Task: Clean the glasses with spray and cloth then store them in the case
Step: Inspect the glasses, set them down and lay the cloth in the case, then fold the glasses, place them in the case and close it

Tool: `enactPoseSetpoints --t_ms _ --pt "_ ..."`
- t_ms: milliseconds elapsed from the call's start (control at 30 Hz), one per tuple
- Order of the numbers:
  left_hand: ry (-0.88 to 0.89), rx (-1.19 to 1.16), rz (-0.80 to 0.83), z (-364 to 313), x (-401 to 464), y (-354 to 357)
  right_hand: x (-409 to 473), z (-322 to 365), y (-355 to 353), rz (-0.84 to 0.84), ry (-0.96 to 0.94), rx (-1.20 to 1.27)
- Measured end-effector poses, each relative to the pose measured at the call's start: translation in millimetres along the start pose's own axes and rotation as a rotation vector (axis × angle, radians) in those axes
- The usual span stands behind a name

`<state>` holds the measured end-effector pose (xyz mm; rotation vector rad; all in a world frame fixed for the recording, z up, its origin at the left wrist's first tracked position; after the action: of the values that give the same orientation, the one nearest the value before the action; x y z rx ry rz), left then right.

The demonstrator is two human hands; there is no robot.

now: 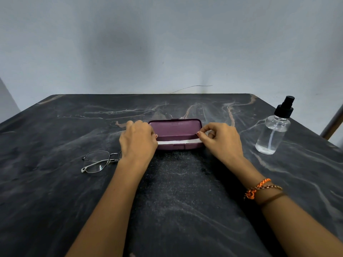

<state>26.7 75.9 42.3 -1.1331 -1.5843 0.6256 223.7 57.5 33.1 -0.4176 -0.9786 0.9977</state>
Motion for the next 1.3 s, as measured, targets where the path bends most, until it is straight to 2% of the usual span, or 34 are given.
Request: enactPoseSetpoints --t_ms 267,500,667,733,800,867,933,1033,1133,1300 --pt "0.041 -0.098 -0.068 -1 -1 -1 0 9 -7 -0.087 -0.078 -0.014" --pt "0.158 -0.258 -0.316 -3 -4 -22 -13 22 -20 -0.291 -0.189 -0.016" --pt "0.101 -0.369 -0.390 10 -12 -38 -31 45 -31 -0.346 -0.364 0.033" --pt "0.076 -0.366 -0.385 22 -16 -43 -41 58 -29 -0.309 -0.473 0.053" --pt "0.064 -0.322 -0.374 41 -19 -49 -51 70 -19 -0.174 -0.544 0.050" --pt "0.047 -0.265 -0.354 61 -21 -56 -59 79 -3 -0.015 -0.538 0.001" --pt "-0.003 -0.219 -0.327 84 -23 -60 -62 85 10 0.071 -0.485 -0.002" --pt "-0.173 -0.166 -0.243 120 -31 -58 -63 92 23 0.101 -0.414 0.024" --pt "-0.338 -0.165 -0.087 141 -36 -51 -65 96 36 0.174 -0.386 -0.019" --pt "-0.368 -0.208 -0.028 140 -34 -49 -61 99 52 0.225 -0.396 -0.139"
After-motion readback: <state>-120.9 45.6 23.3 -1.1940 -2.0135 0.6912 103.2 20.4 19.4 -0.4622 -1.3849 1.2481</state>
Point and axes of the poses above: each hand's wrist, its own x-axis towards the middle knuckle, its own y-axis out of the palm, z = x × y, the point moved 5 cm from there along x, towards the middle knuckle, and after that the axes turned 1 degree about -x, right-handed, at the moved point
